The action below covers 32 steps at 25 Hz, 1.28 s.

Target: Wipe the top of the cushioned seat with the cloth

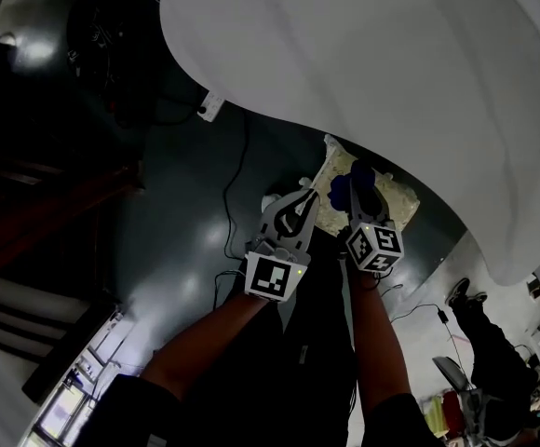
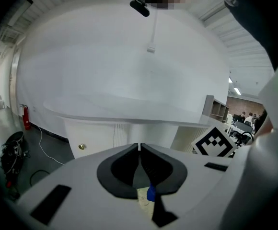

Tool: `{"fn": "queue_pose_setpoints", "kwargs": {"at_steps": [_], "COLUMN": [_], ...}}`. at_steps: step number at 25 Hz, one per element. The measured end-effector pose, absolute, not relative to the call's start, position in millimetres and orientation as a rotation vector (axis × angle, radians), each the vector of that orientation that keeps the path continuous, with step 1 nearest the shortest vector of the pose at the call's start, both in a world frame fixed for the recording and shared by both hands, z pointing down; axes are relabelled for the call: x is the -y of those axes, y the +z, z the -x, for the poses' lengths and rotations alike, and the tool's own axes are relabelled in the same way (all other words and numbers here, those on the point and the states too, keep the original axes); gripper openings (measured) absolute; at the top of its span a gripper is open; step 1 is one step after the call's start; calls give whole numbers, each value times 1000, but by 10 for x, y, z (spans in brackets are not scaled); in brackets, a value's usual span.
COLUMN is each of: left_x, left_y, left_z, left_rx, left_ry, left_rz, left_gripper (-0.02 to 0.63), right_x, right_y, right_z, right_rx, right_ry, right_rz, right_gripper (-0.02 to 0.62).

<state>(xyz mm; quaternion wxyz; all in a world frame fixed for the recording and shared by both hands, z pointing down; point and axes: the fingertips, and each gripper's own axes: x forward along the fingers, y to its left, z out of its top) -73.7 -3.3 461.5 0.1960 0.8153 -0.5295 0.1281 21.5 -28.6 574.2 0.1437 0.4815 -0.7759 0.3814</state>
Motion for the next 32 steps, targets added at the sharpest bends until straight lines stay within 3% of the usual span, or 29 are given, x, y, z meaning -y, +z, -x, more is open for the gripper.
{"fn": "queue_pose_setpoints", "kwargs": {"at_steps": [20, 32], "left_x": [-80, -57], "left_y": [5518, 5552], "left_z": [992, 816], "left_rx": [1496, 1481], "left_ry": [329, 308], "left_rz": [-2118, -2114], "left_gripper": [26, 26], "right_x": [208, 168], "right_y": [7301, 7779], "right_z": [111, 86], "right_rx": [2065, 1959], "right_ry": [1351, 1226], "right_rz": [-1269, -1134], "right_gripper": [104, 104]}}
